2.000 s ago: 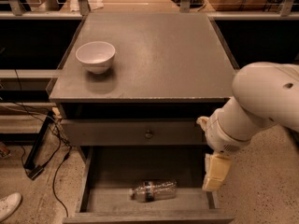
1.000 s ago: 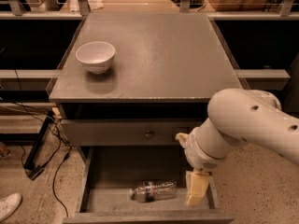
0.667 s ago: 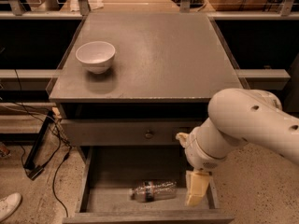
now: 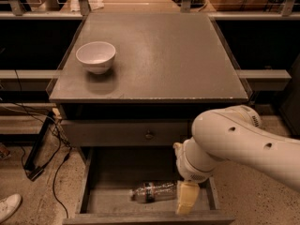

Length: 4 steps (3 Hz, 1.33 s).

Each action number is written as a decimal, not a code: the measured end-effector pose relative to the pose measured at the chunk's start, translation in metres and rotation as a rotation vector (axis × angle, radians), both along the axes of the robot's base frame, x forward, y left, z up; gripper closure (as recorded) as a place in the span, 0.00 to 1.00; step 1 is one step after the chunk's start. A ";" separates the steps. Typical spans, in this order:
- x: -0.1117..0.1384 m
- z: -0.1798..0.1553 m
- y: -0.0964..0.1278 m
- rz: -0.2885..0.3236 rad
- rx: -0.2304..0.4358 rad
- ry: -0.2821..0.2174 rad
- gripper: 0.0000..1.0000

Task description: Pick water bottle from middle drawer and place on counter

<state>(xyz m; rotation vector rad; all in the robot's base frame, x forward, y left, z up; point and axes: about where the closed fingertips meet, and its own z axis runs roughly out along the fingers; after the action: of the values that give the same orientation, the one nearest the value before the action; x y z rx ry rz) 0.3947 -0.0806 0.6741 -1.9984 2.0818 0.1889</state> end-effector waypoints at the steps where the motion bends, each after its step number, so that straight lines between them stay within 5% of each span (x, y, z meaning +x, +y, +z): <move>1: 0.012 -0.010 0.005 -0.009 0.001 -0.008 0.00; 4: 0.040 -0.051 0.013 -0.012 0.053 0.023 0.00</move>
Offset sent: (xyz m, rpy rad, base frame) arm 0.0409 0.0143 -0.0344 0.0303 -0.0151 -0.0052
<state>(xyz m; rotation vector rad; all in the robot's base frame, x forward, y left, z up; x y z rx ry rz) 0.4349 -0.0675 0.6230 -1.9620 2.0791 0.2634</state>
